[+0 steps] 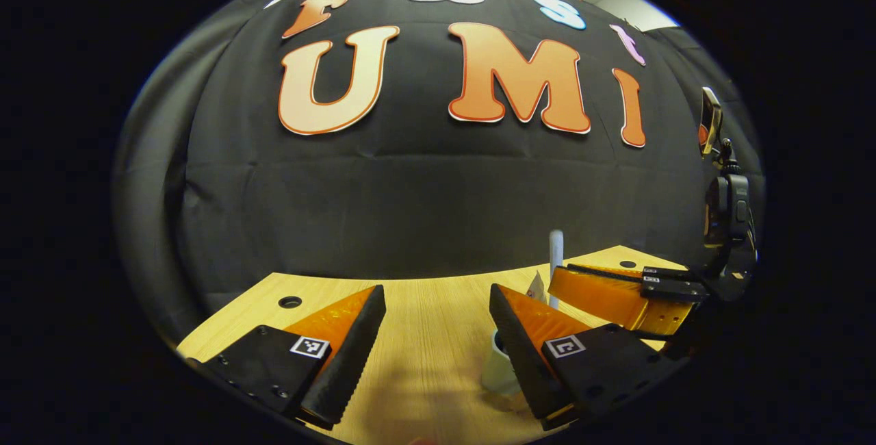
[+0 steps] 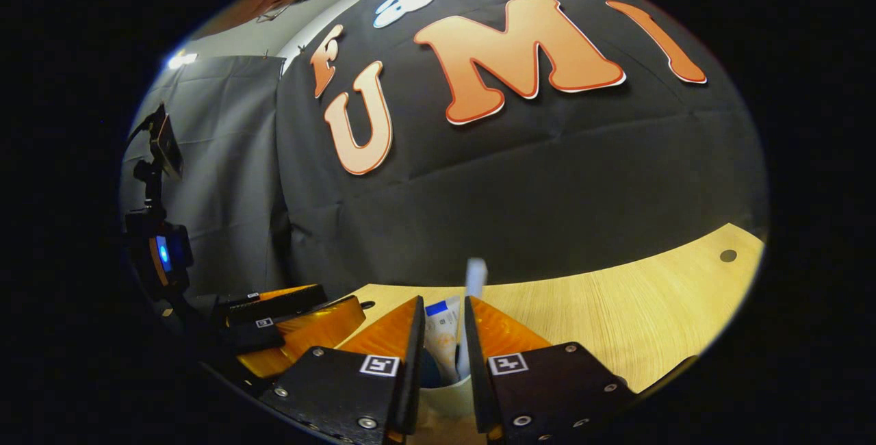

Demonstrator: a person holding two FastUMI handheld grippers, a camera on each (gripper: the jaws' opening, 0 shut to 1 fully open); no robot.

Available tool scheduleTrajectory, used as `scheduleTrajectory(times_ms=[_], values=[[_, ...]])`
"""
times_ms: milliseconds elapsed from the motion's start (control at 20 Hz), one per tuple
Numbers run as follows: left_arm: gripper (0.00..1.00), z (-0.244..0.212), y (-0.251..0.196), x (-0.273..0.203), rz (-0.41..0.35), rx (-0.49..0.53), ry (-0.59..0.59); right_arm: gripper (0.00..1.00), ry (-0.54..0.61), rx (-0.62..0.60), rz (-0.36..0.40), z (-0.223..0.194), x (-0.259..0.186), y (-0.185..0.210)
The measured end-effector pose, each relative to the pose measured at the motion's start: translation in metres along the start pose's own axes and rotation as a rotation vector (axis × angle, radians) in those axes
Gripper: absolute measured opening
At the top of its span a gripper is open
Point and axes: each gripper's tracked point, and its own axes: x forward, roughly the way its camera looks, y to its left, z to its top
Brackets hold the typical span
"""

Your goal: Put the toothbrush and toothpaste on the desktop into the cup, then pick up the cup and place it on the coaster on the desktop.

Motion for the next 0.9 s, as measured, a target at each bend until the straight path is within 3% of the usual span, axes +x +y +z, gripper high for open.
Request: scheduleTrajectory(times_ms=[50,150,400,600,900], values=[[0.99,0.004,-0.002,-0.002,-0.005,0.005,-0.006,0.30,-0.005,0.005,-0.005,0.005,-0.001,-0.002],[0.99,0.011,-0.007,-0.003,-0.016,0.014,-0.015,0.57,-0.010,0.009,-0.026,0.014,-0.007,-0.008],[0.99,0.020,-0.025,-0.007,-0.053,0.007,0.010,0.88,0.005,-0.003,-0.101,0.031,-0.025,-0.031],[0.99,0.020,-0.039,-0.010,-0.090,0.011,0.068,0.97,0.014,-0.030,-0.182,0.050,-0.048,-0.057],[0.99,-0.010,-0.062,-0.005,-0.168,-0.012,0.284,0.98,0.053,-0.017,-0.323,0.081,-0.103,-0.107]])
